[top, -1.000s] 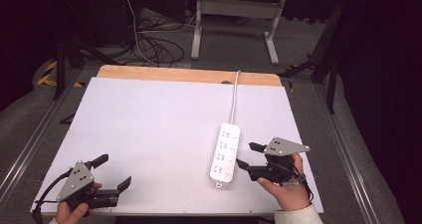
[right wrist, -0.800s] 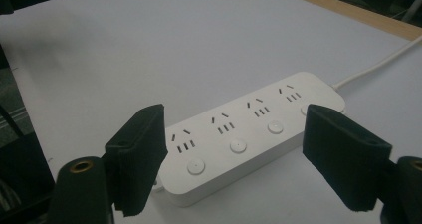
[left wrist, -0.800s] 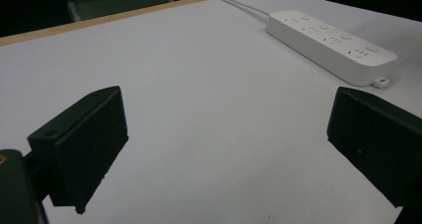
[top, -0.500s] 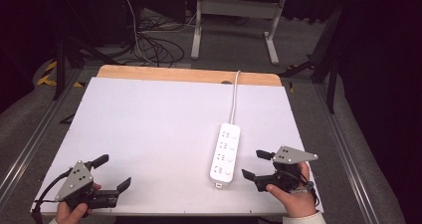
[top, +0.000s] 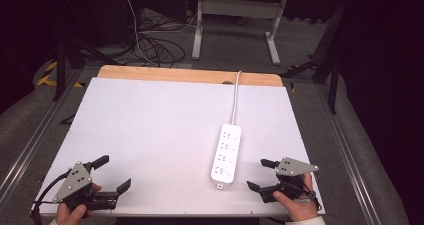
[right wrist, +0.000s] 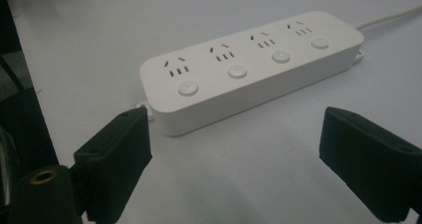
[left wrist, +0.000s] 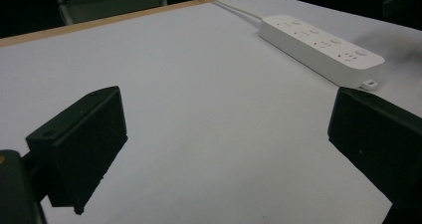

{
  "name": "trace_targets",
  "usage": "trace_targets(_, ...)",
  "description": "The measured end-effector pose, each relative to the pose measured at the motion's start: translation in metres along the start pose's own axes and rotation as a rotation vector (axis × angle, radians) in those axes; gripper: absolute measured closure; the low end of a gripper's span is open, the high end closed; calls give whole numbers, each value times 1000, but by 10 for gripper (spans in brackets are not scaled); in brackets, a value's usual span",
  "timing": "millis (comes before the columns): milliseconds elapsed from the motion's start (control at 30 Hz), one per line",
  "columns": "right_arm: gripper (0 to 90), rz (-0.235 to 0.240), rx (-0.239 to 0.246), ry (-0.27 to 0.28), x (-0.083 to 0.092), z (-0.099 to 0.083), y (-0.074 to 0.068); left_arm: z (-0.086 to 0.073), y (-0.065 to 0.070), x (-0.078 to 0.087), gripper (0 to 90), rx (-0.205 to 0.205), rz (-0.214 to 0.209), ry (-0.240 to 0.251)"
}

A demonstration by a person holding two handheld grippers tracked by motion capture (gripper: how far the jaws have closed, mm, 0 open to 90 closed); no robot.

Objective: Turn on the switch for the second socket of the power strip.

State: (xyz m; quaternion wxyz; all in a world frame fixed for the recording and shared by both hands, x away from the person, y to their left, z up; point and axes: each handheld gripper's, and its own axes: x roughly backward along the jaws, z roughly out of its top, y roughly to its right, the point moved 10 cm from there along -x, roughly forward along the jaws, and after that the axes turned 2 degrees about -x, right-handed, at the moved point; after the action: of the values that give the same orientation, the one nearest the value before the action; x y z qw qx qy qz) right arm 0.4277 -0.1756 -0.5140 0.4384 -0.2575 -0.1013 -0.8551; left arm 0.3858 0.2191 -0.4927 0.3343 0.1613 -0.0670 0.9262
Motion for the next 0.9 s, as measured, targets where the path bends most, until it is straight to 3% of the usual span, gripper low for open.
trace_targets(233,136,-11,-41,-23,-5,-19,5,-1,1,0,15,-18,4,-6)
trace_targets(600,137,-15,-50,-48,-11,-40,0,-2,0,5,28,-22,39,13)
trace_targets(900,150,-42,-21,-11,-11,-33,3,-1,-4,1,32,-37,68,20)
